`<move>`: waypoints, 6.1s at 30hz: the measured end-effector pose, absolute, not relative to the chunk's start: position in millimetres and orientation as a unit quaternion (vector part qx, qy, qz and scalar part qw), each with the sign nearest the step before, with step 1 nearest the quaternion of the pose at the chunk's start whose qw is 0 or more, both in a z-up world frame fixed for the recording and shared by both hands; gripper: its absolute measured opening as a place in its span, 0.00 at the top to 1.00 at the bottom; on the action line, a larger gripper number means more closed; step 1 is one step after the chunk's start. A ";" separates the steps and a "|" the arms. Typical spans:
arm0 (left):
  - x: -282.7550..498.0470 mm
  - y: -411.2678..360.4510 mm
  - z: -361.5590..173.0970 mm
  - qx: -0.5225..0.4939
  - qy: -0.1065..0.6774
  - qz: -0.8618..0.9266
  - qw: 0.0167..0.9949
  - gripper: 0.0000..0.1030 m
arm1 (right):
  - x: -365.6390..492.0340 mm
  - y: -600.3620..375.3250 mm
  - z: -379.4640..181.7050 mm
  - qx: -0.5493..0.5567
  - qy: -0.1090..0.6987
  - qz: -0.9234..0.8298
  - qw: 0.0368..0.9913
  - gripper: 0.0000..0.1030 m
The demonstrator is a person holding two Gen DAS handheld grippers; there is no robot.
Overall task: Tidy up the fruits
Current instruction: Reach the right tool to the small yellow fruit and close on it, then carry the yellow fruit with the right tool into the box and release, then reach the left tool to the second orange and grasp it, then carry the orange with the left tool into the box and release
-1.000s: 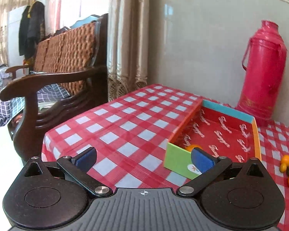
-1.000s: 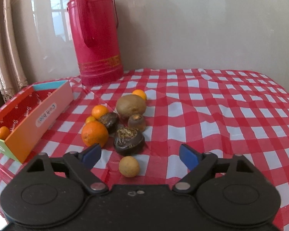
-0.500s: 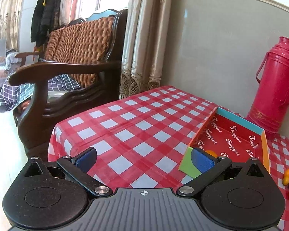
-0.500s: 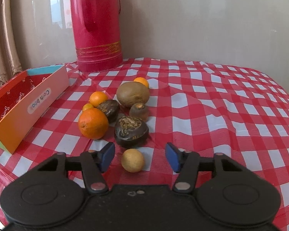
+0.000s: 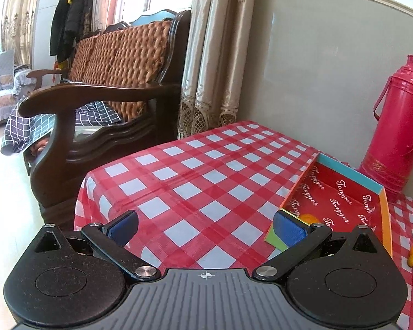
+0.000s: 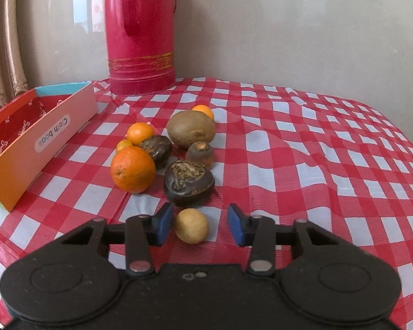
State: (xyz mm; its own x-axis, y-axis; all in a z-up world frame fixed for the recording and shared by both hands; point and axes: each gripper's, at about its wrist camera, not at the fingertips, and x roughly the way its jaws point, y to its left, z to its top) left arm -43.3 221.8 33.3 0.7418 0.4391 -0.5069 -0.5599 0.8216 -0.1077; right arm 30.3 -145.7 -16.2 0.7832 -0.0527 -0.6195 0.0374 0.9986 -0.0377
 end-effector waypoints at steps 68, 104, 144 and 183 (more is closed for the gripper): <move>-47.0 231.2 25.4 -0.108 0.244 0.285 0.921 0.00 | 36.3 -13.5 35.4 0.018 0.170 0.244 0.955 0.23; 28.3 -42.1 16.1 0.103 0.265 -0.036 0.958 0.00 | -16.4 -269.0 21.1 0.087 0.186 -0.112 0.972 0.06; 90.8 -71.6 -13.3 0.079 0.322 -0.078 0.940 0.53 | -28.2 -306.3 17.1 0.140 0.185 -0.160 0.959 0.06; 68.2 24.9 37.1 0.036 0.206 0.076 0.975 0.59 | -4.8 -269.1 16.0 0.121 0.203 -0.108 0.966 0.06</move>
State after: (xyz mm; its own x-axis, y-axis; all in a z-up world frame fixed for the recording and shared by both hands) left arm 68.2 24.9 37.1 0.9031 0.1638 -0.3969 -0.1342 0.9858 0.1013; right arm -4.8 -269.1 16.0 0.8942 -0.1601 -0.4181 0.2580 0.9475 0.1889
